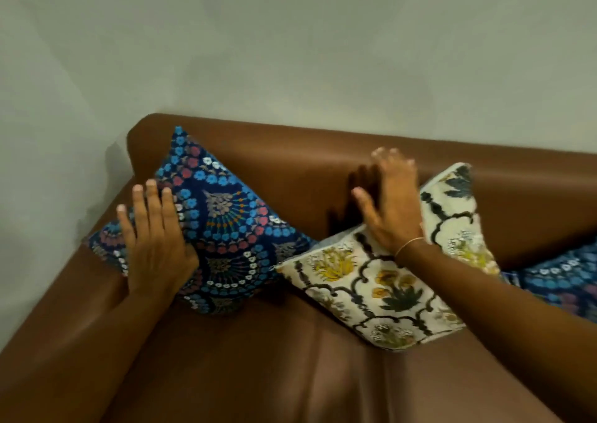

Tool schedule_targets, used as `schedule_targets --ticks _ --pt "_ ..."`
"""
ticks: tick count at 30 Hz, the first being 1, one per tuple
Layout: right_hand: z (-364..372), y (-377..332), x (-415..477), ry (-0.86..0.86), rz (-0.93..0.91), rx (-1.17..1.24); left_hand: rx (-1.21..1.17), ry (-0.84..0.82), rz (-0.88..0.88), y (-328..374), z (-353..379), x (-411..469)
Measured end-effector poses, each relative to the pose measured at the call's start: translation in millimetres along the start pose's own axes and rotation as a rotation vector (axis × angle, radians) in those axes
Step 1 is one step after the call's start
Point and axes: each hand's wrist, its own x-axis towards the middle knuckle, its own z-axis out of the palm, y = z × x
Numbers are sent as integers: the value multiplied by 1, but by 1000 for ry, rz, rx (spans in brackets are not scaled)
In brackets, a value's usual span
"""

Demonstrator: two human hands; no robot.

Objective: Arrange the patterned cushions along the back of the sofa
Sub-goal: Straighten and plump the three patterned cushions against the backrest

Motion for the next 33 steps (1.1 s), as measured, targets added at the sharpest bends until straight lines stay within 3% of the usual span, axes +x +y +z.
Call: schedule_targets --ticks 3,5,10,12,15,21,25,30,33 --pt "-67 74 -4 122 131 -23 -49 61 44 60 -17 7" --pt "-101 120 -28 85 263 41 -164 42 122 112 -22 9" --pt "-129 195 -110 -633 531 130 -460 -481 316 235 -17 -4" --pt "-116 206 -132 -778 548 149 -526 -639 274 254 -12 -9" --pt "-86 218 -155 -727 493 2 -518 -618 181 270 1 -18" --pt "-61 216 -153 -463 385 -129 -482 -352 -18 288 16 -43" --pt "-74 220 -142 -289 315 -236 -524 -265 -21 297 6 -36" --pt "-72 226 -147 -244 270 -319 -556 -339 -37 295 12 -30" --pt "-65 221 -157 -334 313 -286 -598 -448 -84 294 21 -38"
